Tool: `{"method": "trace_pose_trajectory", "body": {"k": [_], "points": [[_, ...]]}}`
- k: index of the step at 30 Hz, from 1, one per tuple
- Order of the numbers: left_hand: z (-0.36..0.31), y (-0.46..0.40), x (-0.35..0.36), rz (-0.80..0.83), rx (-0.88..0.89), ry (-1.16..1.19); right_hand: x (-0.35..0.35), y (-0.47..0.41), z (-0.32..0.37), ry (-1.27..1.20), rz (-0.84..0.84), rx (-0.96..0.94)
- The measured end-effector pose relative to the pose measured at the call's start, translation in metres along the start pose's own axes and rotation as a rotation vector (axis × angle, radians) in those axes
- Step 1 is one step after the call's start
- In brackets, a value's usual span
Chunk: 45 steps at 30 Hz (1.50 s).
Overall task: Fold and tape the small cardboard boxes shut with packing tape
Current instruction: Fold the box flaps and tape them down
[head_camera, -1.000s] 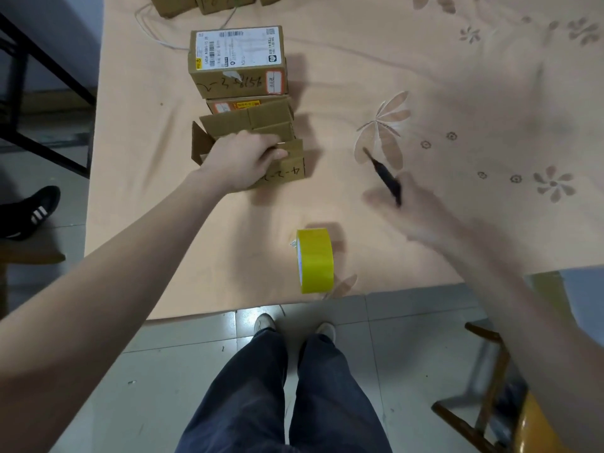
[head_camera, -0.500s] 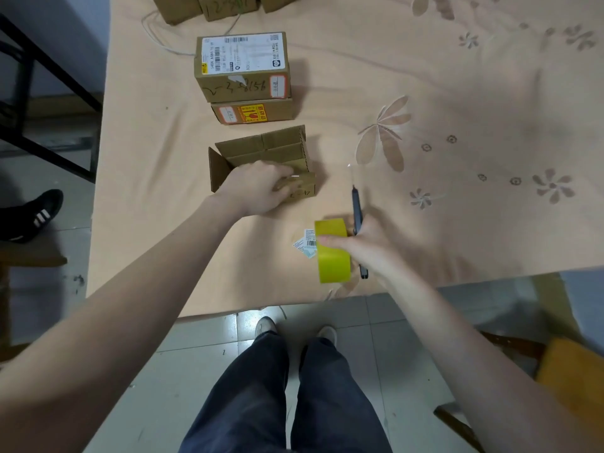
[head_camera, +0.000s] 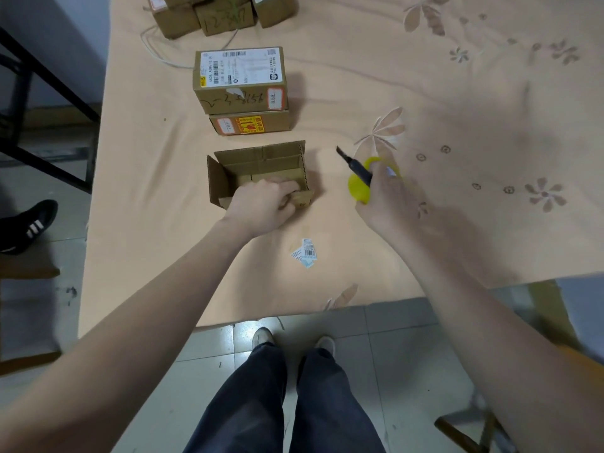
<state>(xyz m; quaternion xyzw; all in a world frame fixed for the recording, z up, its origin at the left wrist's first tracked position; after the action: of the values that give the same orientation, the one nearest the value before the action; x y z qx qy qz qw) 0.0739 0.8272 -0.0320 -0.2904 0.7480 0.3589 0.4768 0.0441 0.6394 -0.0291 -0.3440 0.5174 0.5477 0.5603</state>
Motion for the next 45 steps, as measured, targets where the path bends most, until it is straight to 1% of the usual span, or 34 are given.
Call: {"method": "trace_pose_trajectory", "body": {"k": [6, 8, 10, 12, 14, 18, 22, 27, 31, 32, 33, 36, 38, 39, 41, 43, 44, 45], "points": [[0.006, -0.009, 0.006, -0.019, -0.079, 0.008, 0.022, -0.005, 0.006, 0.007, 0.078, 0.011], [0.005, -0.013, 0.007, -0.027, -0.058, 0.009, 0.021, -0.004, 0.011, 0.002, 0.062, -0.005], [0.002, -0.015, 0.006, -0.029, -0.027, -0.002, 0.013, 0.000, 0.021, -0.036, 0.001, -0.054], [0.000, -0.016, 0.004, -0.025, 0.004, -0.040, 0.004, 0.003, 0.030, -0.149, -0.054, -0.085], [-0.001, -0.015, 0.007, -0.002, 0.026, -0.114, 0.000, 0.004, 0.038, -0.322, -0.064, -0.079], [-0.005, -0.011, 0.013, 0.053, 0.067, -0.198, 0.004, 0.001, 0.055, -0.664, -0.010, -0.024], [-0.016, -0.009, 0.013, 0.073, 0.175, -0.276, 0.007, -0.001, 0.075, -0.919, 0.037, -0.059], [-0.008, -0.009, 0.014, 0.119, 0.141, -0.266, 0.012, -0.002, 0.082, -0.951, 0.067, -0.064], [-0.006, -0.004, 0.013, 0.129, 0.138, -0.120, 0.012, -0.003, 0.082, -0.888, 0.078, -0.077], [-0.005, -0.001, 0.011, 0.097, 0.147, -0.072, 0.012, -0.003, 0.084, -0.883, 0.088, -0.082], [-0.004, 0.002, 0.006, 0.032, 0.150, -0.008, 0.013, -0.002, 0.086, -0.880, 0.102, -0.087], [0.008, 0.017, -0.014, -0.241, 0.072, 0.248, 0.018, -0.001, 0.095, -0.872, 0.174, -0.090], [0.012, 0.027, -0.026, -0.374, 0.009, 0.284, 0.024, -0.001, 0.099, -0.842, 0.233, -0.079], [0.014, 0.031, -0.028, -0.410, -0.028, 0.239, 0.028, -0.001, 0.101, -0.819, 0.264, -0.069], [0.024, 0.040, -0.030, -0.469, -0.170, 0.142, 0.034, -0.001, 0.105, -0.729, 0.320, -0.063], [0.039, 0.051, -0.035, -0.508, -0.283, 0.129, 0.039, -0.002, 0.110, -0.654, 0.353, -0.071], [0.042, 0.054, -0.034, -0.483, -0.284, 0.119, 0.040, -0.003, 0.111, -0.653, 0.355, -0.064], [0.041, 0.053, -0.029, -0.412, -0.238, 0.086, 0.041, -0.004, 0.111, -0.670, 0.353, -0.045]]}}
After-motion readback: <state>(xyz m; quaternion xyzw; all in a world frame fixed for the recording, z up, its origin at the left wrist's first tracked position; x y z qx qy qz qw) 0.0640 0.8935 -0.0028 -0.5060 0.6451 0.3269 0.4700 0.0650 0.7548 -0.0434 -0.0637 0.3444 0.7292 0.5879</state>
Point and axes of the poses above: each hand's wrist, its own y-axis away from the middle knuckle, its own x-axis out of the palm, z = x × y, the point moved 9 cm from there along -y, towards the middle knuckle, and after that the axes turned 9 degrees about z, right-handed, at the moved point
